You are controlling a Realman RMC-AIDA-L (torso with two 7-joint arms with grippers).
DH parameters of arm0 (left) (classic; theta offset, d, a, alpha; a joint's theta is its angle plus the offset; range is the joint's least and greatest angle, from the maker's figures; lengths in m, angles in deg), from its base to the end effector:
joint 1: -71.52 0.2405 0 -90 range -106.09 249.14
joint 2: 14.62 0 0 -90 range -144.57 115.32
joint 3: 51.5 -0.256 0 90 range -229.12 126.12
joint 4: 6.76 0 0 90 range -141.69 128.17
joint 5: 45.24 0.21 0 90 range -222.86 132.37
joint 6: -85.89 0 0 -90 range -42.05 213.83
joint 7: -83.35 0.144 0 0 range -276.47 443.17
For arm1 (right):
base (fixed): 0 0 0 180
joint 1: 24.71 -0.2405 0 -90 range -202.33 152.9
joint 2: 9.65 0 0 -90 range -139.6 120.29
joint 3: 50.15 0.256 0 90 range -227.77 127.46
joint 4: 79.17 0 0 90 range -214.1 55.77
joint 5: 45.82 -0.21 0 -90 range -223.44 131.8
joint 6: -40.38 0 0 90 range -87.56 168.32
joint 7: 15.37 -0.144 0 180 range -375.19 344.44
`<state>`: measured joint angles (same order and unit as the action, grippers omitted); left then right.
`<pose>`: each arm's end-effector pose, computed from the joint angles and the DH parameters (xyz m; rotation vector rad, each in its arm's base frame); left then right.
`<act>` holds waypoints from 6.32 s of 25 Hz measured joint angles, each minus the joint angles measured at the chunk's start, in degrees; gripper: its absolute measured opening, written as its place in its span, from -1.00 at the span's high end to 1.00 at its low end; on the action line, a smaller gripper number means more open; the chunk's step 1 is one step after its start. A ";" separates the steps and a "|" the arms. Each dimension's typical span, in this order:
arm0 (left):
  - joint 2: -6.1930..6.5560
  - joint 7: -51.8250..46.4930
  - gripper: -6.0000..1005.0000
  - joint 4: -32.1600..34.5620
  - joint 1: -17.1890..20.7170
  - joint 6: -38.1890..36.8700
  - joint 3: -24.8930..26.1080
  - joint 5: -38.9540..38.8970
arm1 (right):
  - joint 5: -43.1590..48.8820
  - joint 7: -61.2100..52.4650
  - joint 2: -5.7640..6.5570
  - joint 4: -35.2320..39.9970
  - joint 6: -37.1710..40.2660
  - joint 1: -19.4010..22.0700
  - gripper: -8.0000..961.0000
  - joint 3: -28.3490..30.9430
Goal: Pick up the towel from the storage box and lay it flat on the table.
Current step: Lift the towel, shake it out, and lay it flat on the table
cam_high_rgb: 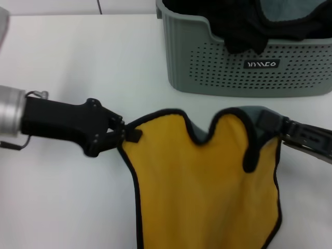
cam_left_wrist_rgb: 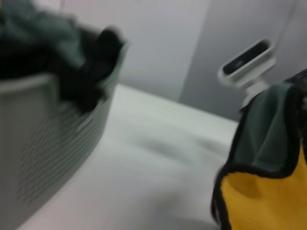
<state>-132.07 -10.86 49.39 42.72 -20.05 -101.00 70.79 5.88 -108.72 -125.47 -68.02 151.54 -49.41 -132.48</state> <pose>-0.2238 0.3087 0.0336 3.0441 0.5363 0.5390 0.2352 0.2461 -0.0121 2.1175 -1.1723 -1.5569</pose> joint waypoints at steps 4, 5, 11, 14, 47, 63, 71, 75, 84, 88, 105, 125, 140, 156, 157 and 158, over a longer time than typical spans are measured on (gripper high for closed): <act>0.34 -0.08 0.94 -5.15 -2.31 6.60 0.19 4.55 | -0.36 -2.80 0.31 -0.15 -4.69 -0.01 0.91 0.84; 0.34 -0.54 0.94 -5.18 -2.32 7.61 0.19 5.19 | -0.51 -3.34 0.43 -0.22 -5.60 0.28 0.91 1.56; 0.89 -3.16 0.94 -5.15 -2.47 11.68 0.44 7.06 | -0.72 -6.43 0.59 -0.22 -10.05 1.40 0.89 4.76; 1.07 -3.38 0.94 -5.15 -3.12 13.78 0.54 7.30 | -0.75 -7.55 0.30 -0.33 -11.64 1.29 0.89 4.96; 1.80 -5.01 0.16 -5.44 -7.96 20.69 1.25 9.98 | -4.41 -18.07 0.16 -1.78 -23.66 0.45 0.32 9.41; 1.37 -4.24 -0.22 -4.63 -6.61 18.94 1.25 6.88 | -4.50 -18.95 0.32 -1.80 -20.77 2.67 -0.84 9.10; 0.87 -3.79 -0.21 -4.60 -6.14 19.14 1.20 6.35 | -4.53 -14.58 -0.24 -1.28 -23.00 0.04 -0.49 4.39; 0.93 -3.79 -0.21 -3.72 -5.29 19.25 1.23 5.50 | -4.51 -9.80 -0.33 1.79 -20.33 0.75 -0.32 1.24; 0.92 -2.96 -0.20 2.20 0.63 17.86 1.25 -6.03 | -3.23 2.45 2.71 10.78 -6.90 1.72 0.37 0.03; 1.27 -1.19 -0.20 3.43 3.33 15.60 1.27 -12.78 | -1.79 4.02 5.01 20.54 -5.09 3.44 0.70 0.45; 1.94 5.50 -0.20 2.91 9.06 -0.33 7.36 -36.49 | 20.14 -27.52 10.97 59.13 -0.60 -8.68 0.97 30.51; 2.34 5.97 -0.19 1.62 6.52 1.56 8.59 -36.42 | 31.75 -42.30 28.18 72.05 12.70 -38.84 0.96 20.28; 5.83 6.10 -0.18 1.07 -0.01 -2.39 1.34 -28.25 | 15.81 -28.36 36.05 78.89 13.15 -37.31 0.95 20.97; 5.39 5.92 -0.17 0.71 -1.77 -9.52 -1.54 -27.79 | 3.92 -12.15 33.67 89.31 13.06 -17.33 0.93 35.37; 5.42 5.88 -0.17 0.66 -2.19 -9.53 -2.71 -28.36 | 3.88 -11.05 33.10 89.04 13.00 -16.41 0.93 35.78; 5.41 5.83 -0.17 0.38 -2.94 -9.54 -3.77 -28.62 | 4.01 -10.22 32.43 88.52 12.92 -15.53 0.93 36.09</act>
<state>-126.67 -5.03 49.77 39.78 -29.58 -104.76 42.17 9.89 -118.94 -93.03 20.51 164.46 -64.94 -96.39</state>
